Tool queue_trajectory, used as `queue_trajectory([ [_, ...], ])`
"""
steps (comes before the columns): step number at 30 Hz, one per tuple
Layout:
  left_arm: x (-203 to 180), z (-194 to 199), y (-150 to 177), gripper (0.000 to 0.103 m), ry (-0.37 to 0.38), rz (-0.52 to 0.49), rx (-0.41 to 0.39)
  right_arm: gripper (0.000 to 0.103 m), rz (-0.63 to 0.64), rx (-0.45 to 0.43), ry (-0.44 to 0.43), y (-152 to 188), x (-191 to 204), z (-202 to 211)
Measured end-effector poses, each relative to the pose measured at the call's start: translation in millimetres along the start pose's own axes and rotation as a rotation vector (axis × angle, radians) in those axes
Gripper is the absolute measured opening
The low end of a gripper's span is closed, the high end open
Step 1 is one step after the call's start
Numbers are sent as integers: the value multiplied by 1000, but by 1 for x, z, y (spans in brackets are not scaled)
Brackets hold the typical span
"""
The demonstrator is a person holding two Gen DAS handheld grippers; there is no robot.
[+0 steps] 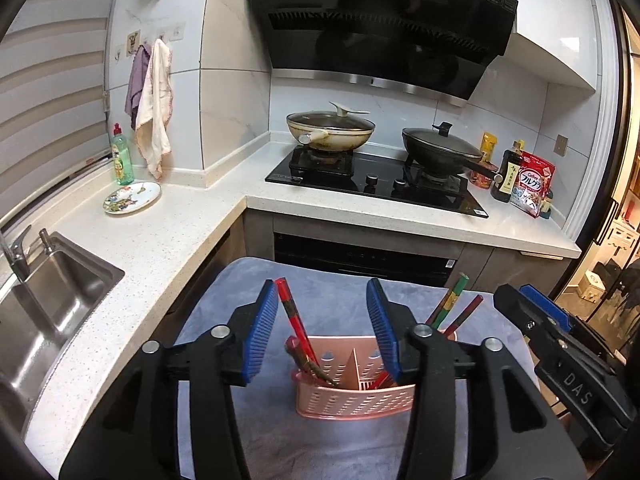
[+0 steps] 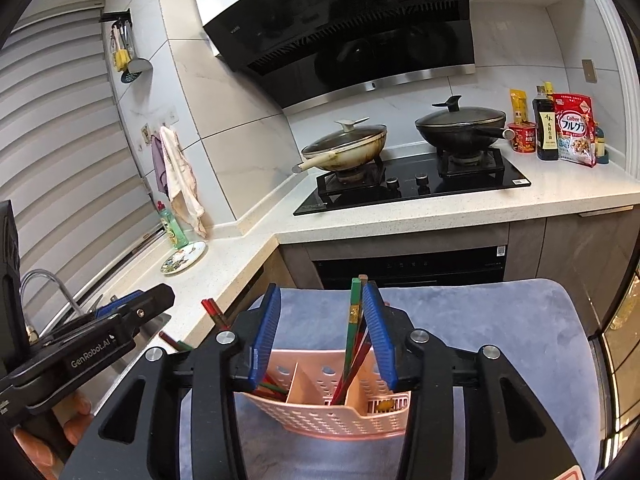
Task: Organize utensils
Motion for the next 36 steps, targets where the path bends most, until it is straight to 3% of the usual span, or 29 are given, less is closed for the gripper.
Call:
queue_trajectory([
  [2,-1,8,5,50,-18,-9,-9,52,20,-2,16,6,4,7],
  [10,-5,29,27,57,-70,-37,-20,55,67,11,69,35,13,32],
  [15,-6,35,43,58,-89,-46,-9,55,84,19,118,51,16,45],
  [36,-2,45,99,61,-111,-44,36,55,127,57,185,108,14,65],
])
Point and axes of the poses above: each gripper's, at about its wrist camera, not at the fingertips, and z roughly against the way its jaws point, x to its left, y to its underside, the point moved 6 cm from there along -z, roughly the way its jaws point, and after that the axes turned 11 degrees about x, right-handed, at the moved point
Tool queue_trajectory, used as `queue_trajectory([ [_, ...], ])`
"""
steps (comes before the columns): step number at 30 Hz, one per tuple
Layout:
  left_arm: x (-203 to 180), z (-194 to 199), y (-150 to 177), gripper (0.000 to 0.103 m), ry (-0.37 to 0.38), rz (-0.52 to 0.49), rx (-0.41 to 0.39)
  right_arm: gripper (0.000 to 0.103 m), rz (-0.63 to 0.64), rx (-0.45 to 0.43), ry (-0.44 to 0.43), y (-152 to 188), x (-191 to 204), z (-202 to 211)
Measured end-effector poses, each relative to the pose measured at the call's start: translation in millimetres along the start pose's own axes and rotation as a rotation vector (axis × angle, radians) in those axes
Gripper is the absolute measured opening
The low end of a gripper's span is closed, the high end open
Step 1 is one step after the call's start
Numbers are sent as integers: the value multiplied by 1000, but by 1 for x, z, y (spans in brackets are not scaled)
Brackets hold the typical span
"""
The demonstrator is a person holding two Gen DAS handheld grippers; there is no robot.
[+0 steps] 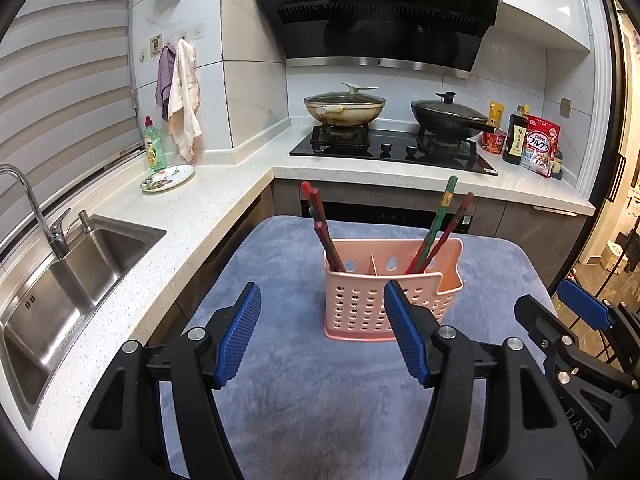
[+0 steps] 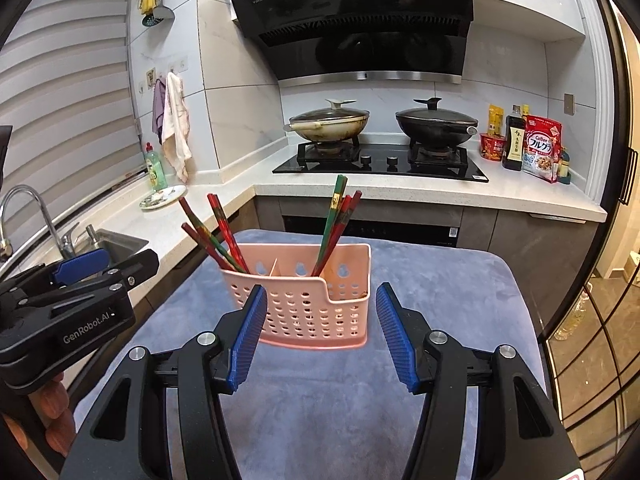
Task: Organize utensils
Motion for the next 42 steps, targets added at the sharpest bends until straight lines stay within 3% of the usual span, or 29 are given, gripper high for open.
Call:
queue_trajectory([
  [6,2,-5,15,64,-23,-3,18,55,5,25,10,17,0,-3],
  [9,4,-9,23,64,-36,-4,30,62,5,46,4,26,0,-6],
  [13,5,-15,33,65,-51,-8,46,63,0,61,6,34,-4,-8],
  [17,6,-21,43,73,-65,-8,62,70,-19,76,5,42,-10,-12],
  [25,8,-28,54,81,-84,-11,83,73,-7,110,21,58,-11,-22],
  [29,8,-32,60,86,-97,-14,94,81,14,122,42,65,-8,-25],
  [42,6,-44,80,94,-104,-24,132,85,31,161,37,79,-6,-35],
])
Point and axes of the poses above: each gripper's, at about its wrist camera, not at the fingertips, and z roughly against the way its jaws point, x to its left, y to its underside, the point moved 6 cm from there along -z, roughly the way its jaws point, and after that the axes turned 11 degrees about x, right-handed, at the moved point
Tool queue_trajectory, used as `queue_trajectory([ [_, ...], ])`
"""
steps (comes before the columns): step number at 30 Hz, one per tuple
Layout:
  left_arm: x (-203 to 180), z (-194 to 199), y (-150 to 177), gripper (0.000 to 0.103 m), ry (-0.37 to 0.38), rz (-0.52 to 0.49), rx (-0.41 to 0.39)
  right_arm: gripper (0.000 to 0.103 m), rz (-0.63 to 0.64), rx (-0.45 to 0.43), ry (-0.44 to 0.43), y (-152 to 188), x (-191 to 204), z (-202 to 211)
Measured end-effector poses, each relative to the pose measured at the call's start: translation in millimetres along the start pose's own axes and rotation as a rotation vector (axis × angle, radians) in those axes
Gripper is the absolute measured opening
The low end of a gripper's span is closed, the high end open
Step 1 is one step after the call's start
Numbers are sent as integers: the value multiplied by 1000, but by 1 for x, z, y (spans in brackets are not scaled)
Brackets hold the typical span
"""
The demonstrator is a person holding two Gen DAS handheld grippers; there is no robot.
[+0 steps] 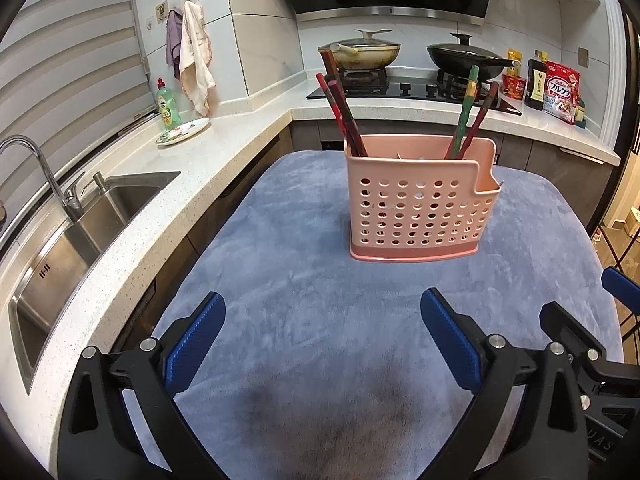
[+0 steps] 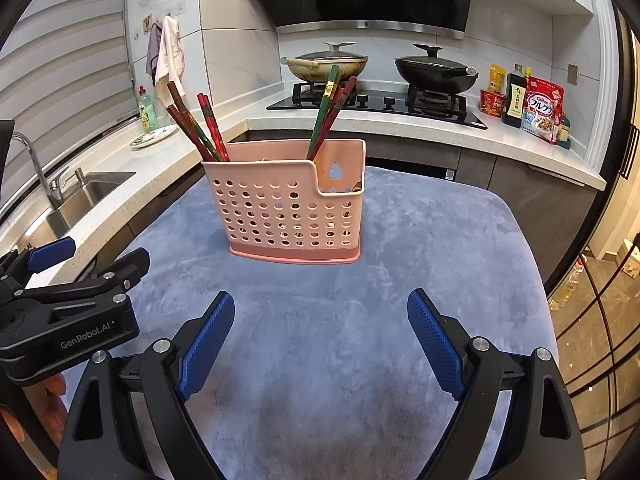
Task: Organize utensils
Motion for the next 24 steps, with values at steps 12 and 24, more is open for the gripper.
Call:
queue_trajectory([
  [12,1,-11,8,96,-9,7,33,97,-21,9,3,6,-5,-8],
  [24,-4,-20,14,96,-10,-1,58,97,-40,21,2,8,-8,-15],
])
Point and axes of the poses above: each gripper's, at about its wrist camera, not at the fingertips, and z roughly against the way its jaws point, x to its left, y to its underside, the point moved 6 cm from there along -z, roughly the way its jaws point, and after that the axes turned 11 degrees about x, right-handed, at the moved point
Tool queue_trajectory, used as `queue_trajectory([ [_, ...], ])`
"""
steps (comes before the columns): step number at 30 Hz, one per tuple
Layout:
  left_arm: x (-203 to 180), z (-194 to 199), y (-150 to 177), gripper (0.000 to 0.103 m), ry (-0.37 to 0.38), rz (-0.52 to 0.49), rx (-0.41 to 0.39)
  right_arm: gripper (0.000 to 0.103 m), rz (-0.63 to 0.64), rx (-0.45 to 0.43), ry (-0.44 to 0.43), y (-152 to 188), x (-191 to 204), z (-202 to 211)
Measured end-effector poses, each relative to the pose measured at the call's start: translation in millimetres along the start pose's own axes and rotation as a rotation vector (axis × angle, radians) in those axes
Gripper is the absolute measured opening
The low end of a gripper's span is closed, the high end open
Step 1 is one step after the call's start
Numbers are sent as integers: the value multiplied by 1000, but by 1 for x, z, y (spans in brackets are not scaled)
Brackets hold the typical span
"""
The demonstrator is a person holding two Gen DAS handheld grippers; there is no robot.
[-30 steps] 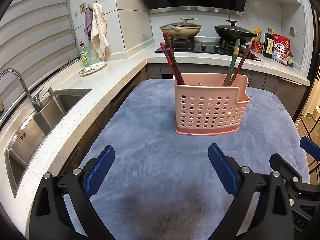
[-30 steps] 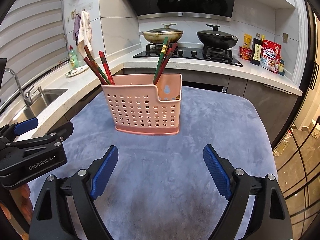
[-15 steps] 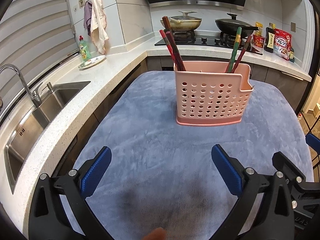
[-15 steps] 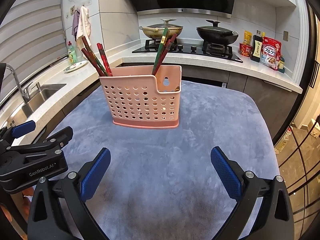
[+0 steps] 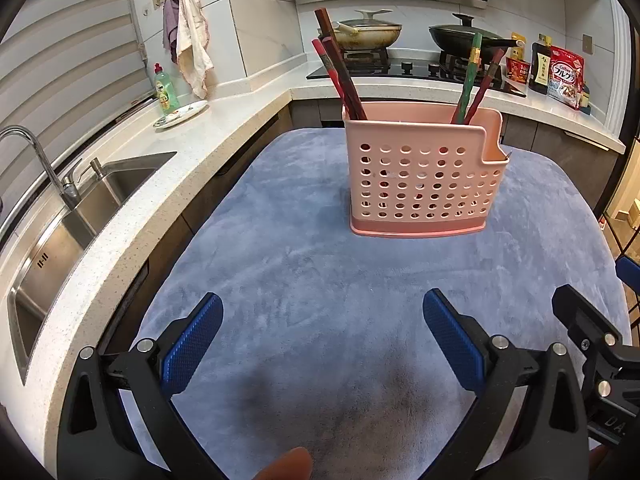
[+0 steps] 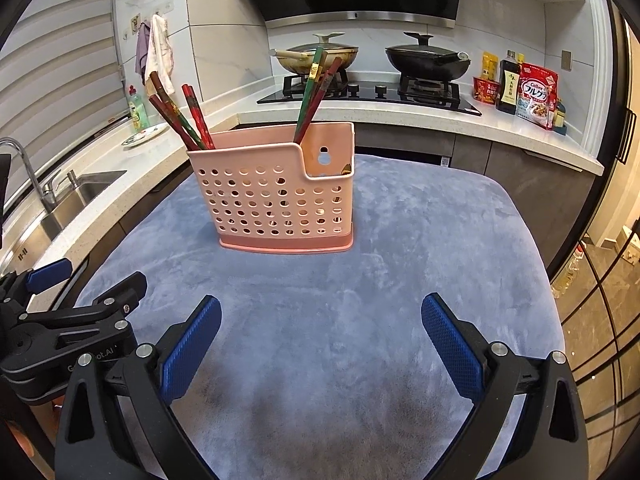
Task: Organize utensils
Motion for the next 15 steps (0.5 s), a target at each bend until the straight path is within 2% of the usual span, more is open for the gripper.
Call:
queue_trajectory([
  [15,2,-4,-1,96,-2,10,7,97,5,20,0,2,2,-7],
])
Point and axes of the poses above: each gripper's, at about its wrist camera, not at the fingertips, and z roughly against the way its jaws point, x to its left, y to its underside, the point moved 6 cm from there along -z, roughly the way its jaws point, and after that the axes turned 11 degrees about x, right-handed, at the moved point
